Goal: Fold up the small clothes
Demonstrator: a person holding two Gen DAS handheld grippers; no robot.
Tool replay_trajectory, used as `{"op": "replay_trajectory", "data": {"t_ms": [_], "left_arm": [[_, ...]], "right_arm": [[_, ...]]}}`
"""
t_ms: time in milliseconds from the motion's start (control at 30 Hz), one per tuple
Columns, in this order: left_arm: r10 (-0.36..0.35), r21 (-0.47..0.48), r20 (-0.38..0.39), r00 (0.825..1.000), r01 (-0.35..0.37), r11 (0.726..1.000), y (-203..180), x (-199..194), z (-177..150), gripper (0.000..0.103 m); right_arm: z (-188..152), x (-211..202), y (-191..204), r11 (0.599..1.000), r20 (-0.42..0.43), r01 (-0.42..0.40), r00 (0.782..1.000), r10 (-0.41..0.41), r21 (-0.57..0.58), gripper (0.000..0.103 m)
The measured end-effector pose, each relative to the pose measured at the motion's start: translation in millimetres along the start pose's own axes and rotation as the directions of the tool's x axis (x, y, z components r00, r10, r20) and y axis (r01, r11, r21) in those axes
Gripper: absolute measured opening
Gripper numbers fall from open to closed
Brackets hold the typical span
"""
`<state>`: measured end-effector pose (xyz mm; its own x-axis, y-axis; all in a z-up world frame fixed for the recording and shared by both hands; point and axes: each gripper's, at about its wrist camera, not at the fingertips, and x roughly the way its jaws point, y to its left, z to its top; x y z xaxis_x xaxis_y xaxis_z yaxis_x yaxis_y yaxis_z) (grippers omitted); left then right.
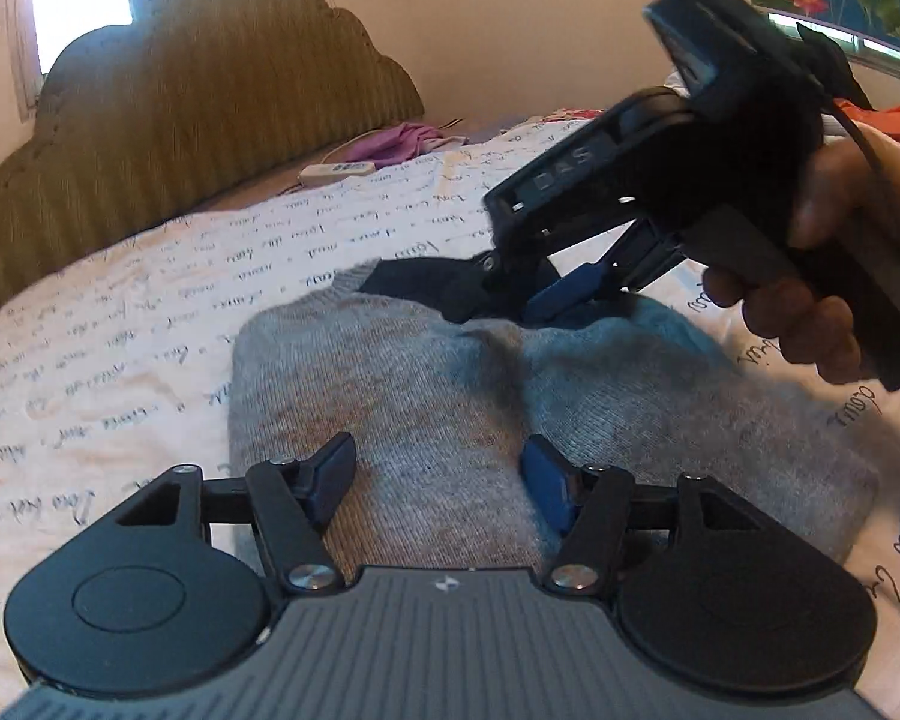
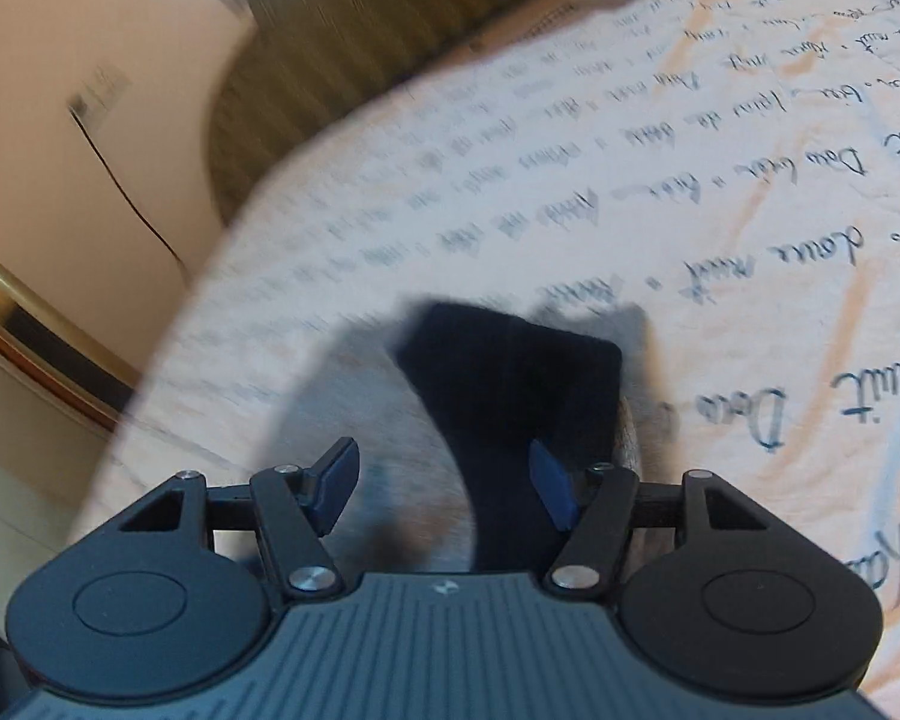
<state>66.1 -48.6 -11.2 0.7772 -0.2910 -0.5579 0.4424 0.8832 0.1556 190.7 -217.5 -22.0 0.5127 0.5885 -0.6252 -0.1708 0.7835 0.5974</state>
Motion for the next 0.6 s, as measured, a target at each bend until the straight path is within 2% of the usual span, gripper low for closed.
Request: {"op": "replay_trajectory", "data": {"t_ms": [100,300,433,500,600], "left_arm": [[-0.033,-0.054,-0.026,0.999,0.032,0.998,9.7,4.0,2.6,0.067],[-0.04,-0.074,-0.055,0.998,0.036,0.997,11.6,2.3,13.3,0.068],[-0.029,-0.073,-0.057,0.998,0.025,0.997,6.3,0.3,15.5,0.069],[-0.023,-0.069,-0.062,0.998,0.018,0.997,3.5,-0.1,17.3,0.07],[-0.022,-0.07,-0.069,0.997,0.018,0.997,3.7,0.2,18.2,0.07]], "right_arm": [[-11.3,-3.3,-9.0,0.999,0.036,-0.032,0.999,0.032,0.009,0.061],[-4.2,-23.3,1.2,0.995,0.058,-0.028,0.998,0.022,0.096,0.062],[-19.1,-54.4,29.7,0.991,0.125,-0.126,0.985,0.119,0.047,0.064],[-27.9,-51.4,33.9,0.988,0.081,-0.152,0.986,0.148,0.042,0.067],[-42.3,-26.5,20.9,0.995,-0.006,-0.091,0.996,0.091,0.048,0.066]]}}
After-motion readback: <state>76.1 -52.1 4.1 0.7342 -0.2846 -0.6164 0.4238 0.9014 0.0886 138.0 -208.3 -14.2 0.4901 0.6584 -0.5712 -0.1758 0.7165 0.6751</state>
